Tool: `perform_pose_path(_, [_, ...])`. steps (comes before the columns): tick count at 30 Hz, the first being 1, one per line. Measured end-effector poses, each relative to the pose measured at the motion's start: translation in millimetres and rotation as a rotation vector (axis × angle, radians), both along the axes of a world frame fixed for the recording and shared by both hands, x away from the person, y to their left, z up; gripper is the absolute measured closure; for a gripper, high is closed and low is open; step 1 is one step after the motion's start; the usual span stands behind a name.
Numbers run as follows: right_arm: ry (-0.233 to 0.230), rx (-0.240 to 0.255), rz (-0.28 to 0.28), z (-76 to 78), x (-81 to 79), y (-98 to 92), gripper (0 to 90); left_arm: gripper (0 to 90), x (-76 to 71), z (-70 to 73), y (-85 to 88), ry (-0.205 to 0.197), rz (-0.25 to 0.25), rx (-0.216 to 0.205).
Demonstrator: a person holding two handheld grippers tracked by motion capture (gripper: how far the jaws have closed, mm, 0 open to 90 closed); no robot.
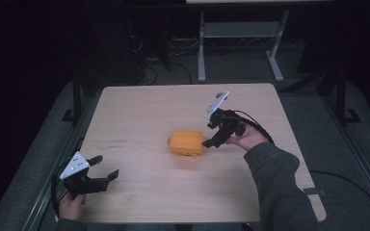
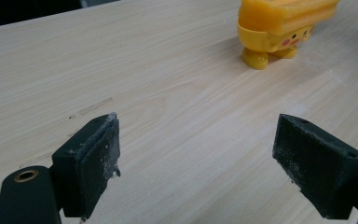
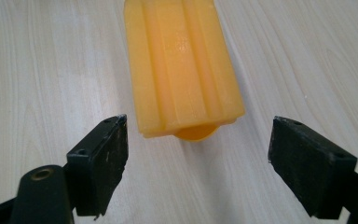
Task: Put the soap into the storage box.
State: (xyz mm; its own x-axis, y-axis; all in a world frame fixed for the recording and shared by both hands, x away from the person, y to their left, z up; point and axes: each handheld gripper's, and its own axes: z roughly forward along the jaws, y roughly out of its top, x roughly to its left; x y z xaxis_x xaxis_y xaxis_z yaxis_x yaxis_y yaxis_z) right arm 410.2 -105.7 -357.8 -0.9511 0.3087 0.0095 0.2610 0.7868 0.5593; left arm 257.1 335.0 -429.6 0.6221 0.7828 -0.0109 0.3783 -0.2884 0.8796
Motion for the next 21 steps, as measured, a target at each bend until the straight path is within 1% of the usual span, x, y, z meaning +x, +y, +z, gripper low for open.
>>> perform_pose_path(7, [-0.004,-0.002,-0.006,2.1,-2.5,-3.4,19.5,14.3,0.0,0.0,-0.1,0.0,-0.001,0.002])
perform_pose_path(9, [-0.003,0.009,-0.007,1.8,-3.4,-5.1,19.7,14.3,-0.1,0.0,-0.1,0.0,-0.001,0.001])
perform_pose_path(15, [-0.001,0.008,-0.011,-1.9,-7.0,-10.5,19.9,14.3,0.0,0.1,-0.4,0.0,-0.003,0.005])
perform_pose_path(18, [0.001,0.013,-0.025,-3.5,-9.2,-14.8,19.9,14.3,0.0,-0.1,-0.6,0.001,-0.003,0.005])
perform_pose_path(20, [0.008,0.002,-0.03,-3.5,-10.2,-17.1,19.7,14.3,0.0,0.0,-0.7,0.001,-0.003,0.005])
perform_pose_path(21, [0.005,0.002,-0.028,-3.1,-10.8,-18.4,19.7,14.3,0.1,-0.1,-0.8,0.001,-0.002,0.004])
